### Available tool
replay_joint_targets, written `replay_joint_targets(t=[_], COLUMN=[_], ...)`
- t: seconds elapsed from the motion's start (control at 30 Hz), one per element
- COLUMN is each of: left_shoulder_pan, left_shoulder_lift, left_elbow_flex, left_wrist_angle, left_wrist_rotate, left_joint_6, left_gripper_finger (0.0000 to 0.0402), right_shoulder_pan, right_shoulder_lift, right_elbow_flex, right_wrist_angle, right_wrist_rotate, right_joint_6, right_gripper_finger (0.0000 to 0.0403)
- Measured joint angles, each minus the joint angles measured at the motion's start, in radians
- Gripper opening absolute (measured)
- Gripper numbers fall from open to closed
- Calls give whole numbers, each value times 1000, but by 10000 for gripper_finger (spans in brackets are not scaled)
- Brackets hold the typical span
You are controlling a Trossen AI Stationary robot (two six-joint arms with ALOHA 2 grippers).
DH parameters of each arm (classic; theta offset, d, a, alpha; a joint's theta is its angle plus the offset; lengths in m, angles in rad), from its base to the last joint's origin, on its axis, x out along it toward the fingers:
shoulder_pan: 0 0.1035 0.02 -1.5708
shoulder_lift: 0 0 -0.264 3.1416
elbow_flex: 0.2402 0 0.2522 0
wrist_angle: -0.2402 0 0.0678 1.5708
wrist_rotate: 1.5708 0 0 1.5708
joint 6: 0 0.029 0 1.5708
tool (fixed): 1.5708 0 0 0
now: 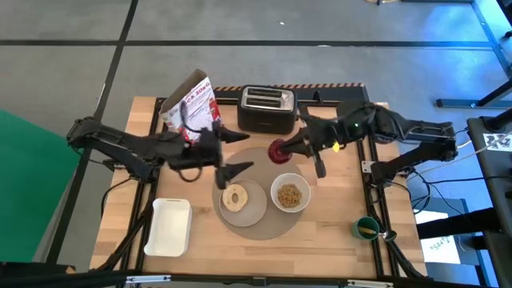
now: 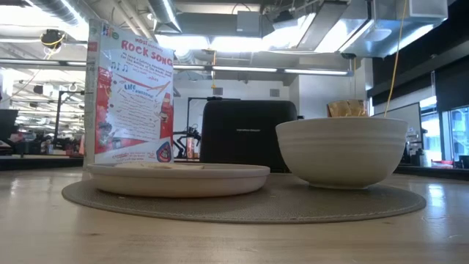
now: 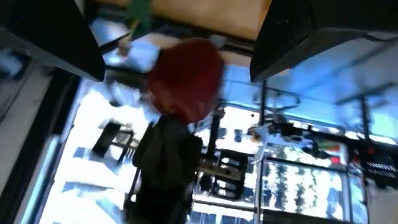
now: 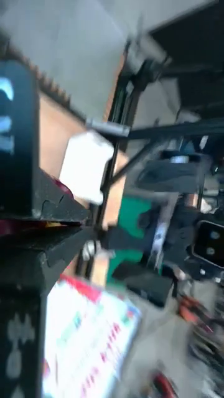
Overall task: Arrange a breakfast setting
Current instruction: Put the apple from the white bin on the gray plate
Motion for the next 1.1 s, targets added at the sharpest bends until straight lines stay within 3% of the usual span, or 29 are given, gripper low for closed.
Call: replay_joint_targets(t=[0.1, 0.23, 0.33, 0.57, 0.77, 1.1], left_shoulder_pan=[17, 45, 72, 122, 166, 175], left_shoulder_lift=[57, 136, 188, 252, 263, 257], left_elbow_flex=[1, 43, 70, 142, 157, 157], left_wrist_angle=[37, 47, 55, 72, 69, 25], left_wrist_rotate=[0, 70, 127, 142, 252, 253], left_joint_6=[107, 171, 170, 166, 119, 93], left_gripper_finger=[395, 395, 395, 399, 396, 351], right_shoulder_pan=[-36, -69, -78, -79, -79, -79], right_shoulder_lift=[3, 5, 9, 45, 62, 62], right_elbow_flex=[0, 0, 0, 0, -1, -1], right_wrist_angle=[2, 18, 16, 21, 32, 84], right_wrist_rotate=[-82, -95, -79, -59, -40, 3], right_joint_6=[121, 202, 210, 240, 242, 236], right_gripper_finger=[0, 0, 0, 0, 0, 0])
